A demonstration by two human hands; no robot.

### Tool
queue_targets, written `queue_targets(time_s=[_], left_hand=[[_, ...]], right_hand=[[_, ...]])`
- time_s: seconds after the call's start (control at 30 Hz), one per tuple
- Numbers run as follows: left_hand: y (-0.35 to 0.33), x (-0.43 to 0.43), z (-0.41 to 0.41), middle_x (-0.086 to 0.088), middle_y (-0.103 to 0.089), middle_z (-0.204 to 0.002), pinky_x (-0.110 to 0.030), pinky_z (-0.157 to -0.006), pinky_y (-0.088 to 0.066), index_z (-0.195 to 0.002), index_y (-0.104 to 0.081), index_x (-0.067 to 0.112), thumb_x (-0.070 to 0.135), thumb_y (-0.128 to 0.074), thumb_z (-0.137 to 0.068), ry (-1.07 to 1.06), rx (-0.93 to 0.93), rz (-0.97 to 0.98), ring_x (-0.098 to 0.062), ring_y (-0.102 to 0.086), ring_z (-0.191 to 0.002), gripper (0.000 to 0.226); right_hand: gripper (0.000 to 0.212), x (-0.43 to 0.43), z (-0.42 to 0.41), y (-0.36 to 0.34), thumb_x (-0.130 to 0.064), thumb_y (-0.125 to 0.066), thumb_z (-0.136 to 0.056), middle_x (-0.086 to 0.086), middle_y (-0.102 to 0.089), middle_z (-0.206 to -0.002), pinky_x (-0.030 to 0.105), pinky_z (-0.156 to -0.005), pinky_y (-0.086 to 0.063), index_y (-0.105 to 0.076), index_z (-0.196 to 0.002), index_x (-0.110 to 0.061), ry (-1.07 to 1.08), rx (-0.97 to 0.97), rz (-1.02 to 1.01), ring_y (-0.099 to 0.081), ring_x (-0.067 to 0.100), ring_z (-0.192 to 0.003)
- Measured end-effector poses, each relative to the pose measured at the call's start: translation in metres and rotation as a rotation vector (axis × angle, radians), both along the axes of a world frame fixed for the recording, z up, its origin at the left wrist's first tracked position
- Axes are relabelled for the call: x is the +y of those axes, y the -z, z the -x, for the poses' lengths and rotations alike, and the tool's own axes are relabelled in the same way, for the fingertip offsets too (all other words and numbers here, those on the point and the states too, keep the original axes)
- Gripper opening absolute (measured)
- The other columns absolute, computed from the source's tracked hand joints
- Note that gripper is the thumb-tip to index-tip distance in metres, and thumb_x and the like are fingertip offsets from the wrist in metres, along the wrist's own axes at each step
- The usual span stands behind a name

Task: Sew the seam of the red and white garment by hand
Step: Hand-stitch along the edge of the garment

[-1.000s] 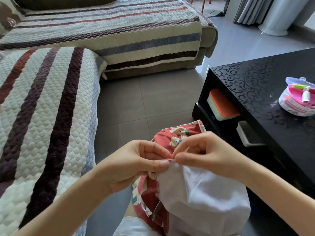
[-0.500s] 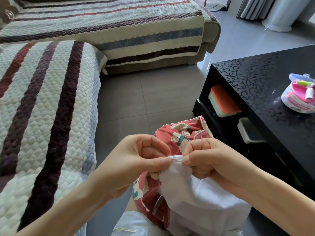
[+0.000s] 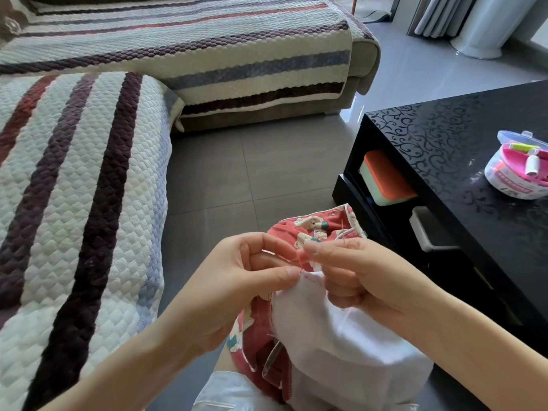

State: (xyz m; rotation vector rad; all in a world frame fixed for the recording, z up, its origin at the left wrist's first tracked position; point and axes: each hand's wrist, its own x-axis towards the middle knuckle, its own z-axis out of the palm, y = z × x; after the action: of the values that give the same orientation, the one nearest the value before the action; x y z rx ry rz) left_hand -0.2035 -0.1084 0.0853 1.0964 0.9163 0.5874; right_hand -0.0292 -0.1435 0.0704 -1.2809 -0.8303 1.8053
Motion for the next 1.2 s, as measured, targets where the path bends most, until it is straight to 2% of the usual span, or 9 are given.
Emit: queue_targets(time_s=[0.1, 0.23, 0.47, 0.67, 0.8, 0.87, 0.93, 1.07, 1.2], left_hand=[[-0.002, -0.001, 0.000, -0.009, -0.068, -0.062, -0.012, -0.046, -0.042, -0.082, -0.062, 0.005, 0.002, -0.072, -0.057, -0.016, -0.021, 0.021, -0.007, -0.058, -0.049, 0.027], [-0.004, -0.004, -0.001, -0.011, -0.070, -0.066, -0.016, -0.048, -0.047, -0.087, -0.058, 0.005, -0.003, -0.076, -0.052, 0.007, -0.006, 0.057, -0.012, -0.063, -0.053, 0.040], [0.000, -0.007, -0.002, -0.007, -0.067, -0.066, -0.022, -0.052, -0.045, -0.089, -0.056, 0.007, -0.001, -0.079, -0.050, 0.115, 0.092, 0.092, -0.011, -0.058, -0.053, 0.047], [0.000, -0.008, -0.004, -0.006, -0.066, -0.065, -0.025, -0.053, -0.040, -0.084, -0.052, 0.011, 0.001, -0.080, -0.047, 0.143, 0.122, 0.102, -0.010, -0.054, -0.051, 0.047], [-0.001, -0.007, -0.004, -0.005, -0.065, -0.062, -0.020, -0.043, -0.036, -0.086, -0.050, 0.010, 0.000, -0.082, -0.049, 0.123, 0.107, 0.114, -0.007, -0.049, -0.045, 0.050], [-0.003, -0.006, -0.003, -0.005, -0.064, -0.060, -0.018, -0.038, -0.036, -0.087, -0.051, 0.007, -0.007, -0.086, -0.048, 0.111, 0.088, 0.122, -0.006, -0.050, -0.042, 0.055], [-0.003, -0.004, -0.001, -0.007, -0.066, -0.060, -0.015, -0.038, -0.038, -0.086, -0.053, 0.004, -0.003, -0.081, -0.050, 0.071, 0.048, 0.130, -0.007, -0.053, -0.042, 0.046], [0.002, -0.001, 0.005, -0.012, -0.069, -0.063, -0.017, -0.041, -0.041, -0.087, -0.055, 0.002, 0.004, -0.075, -0.053, 0.021, 0.020, 0.116, -0.011, -0.052, -0.044, 0.039], [0.010, -0.004, 0.005, -0.016, -0.070, -0.065, -0.019, -0.044, -0.044, -0.085, -0.056, 0.001, 0.003, -0.076, -0.055, -0.020, 0.035, 0.090, -0.016, -0.054, -0.049, 0.036]], right_hand=[[0.038, 0.006, 0.002, 0.002, -0.018, -0.074, -0.076, -0.008, -0.017, -0.041, 0.018, -0.038, -0.014, -0.043, -0.055, -0.022, 0.025, 0.098, 0.032, -0.014, 0.005, -0.035], [0.053, 0.009, 0.003, 0.001, -0.019, -0.066, -0.075, -0.011, -0.020, -0.038, 0.018, -0.038, -0.016, -0.014, -0.079, -0.023, 0.011, 0.166, 0.081, -0.018, 0.004, -0.034], [0.056, 0.015, 0.005, -0.002, -0.009, -0.065, -0.072, -0.010, -0.019, -0.037, 0.017, -0.037, -0.016, -0.012, -0.084, -0.022, 0.052, 0.190, 0.067, -0.017, 0.004, -0.033], [0.037, 0.025, 0.003, 0.003, -0.011, -0.056, -0.070, -0.008, -0.018, -0.035, 0.019, -0.037, -0.012, -0.024, -0.054, -0.018, 0.192, 0.237, 0.032, -0.015, 0.004, -0.030], [0.040, 0.015, 0.000, 0.004, -0.031, -0.070, -0.080, -0.010, -0.016, -0.041, 0.021, -0.041, -0.010, -0.053, -0.073, 0.005, 0.060, 0.049, -0.063, -0.010, 0.007, -0.039], [0.079, 0.007, -0.008, 0.006, -0.056, -0.072, -0.073, -0.010, -0.018, -0.043, 0.021, -0.044, -0.012, -0.058, -0.095, 0.019, -0.045, -0.055, -0.077, -0.013, 0.008, -0.043], [0.074, -0.001, -0.013, 0.005, -0.067, -0.077, -0.054, -0.008, -0.025, -0.046, 0.019, -0.045, -0.017, -0.073, -0.089, -0.002, -0.140, -0.184, -0.141, -0.020, 0.007, -0.043], [0.033, -0.012, -0.027, 0.005, -0.047, -0.080, -0.054, -0.004, -0.040, -0.050, 0.015, -0.048, -0.027, -0.072, -0.065, -0.017, -0.199, -0.341, -0.213, -0.033, 0.004, -0.046], [0.028, -0.019, -0.032, 0.007, -0.037, -0.082, -0.060, -0.003, -0.029, -0.048, 0.025, -0.050, -0.019, -0.070, -0.065, -0.012, -0.156, -0.352, -0.223, -0.023, 0.010, -0.047]])
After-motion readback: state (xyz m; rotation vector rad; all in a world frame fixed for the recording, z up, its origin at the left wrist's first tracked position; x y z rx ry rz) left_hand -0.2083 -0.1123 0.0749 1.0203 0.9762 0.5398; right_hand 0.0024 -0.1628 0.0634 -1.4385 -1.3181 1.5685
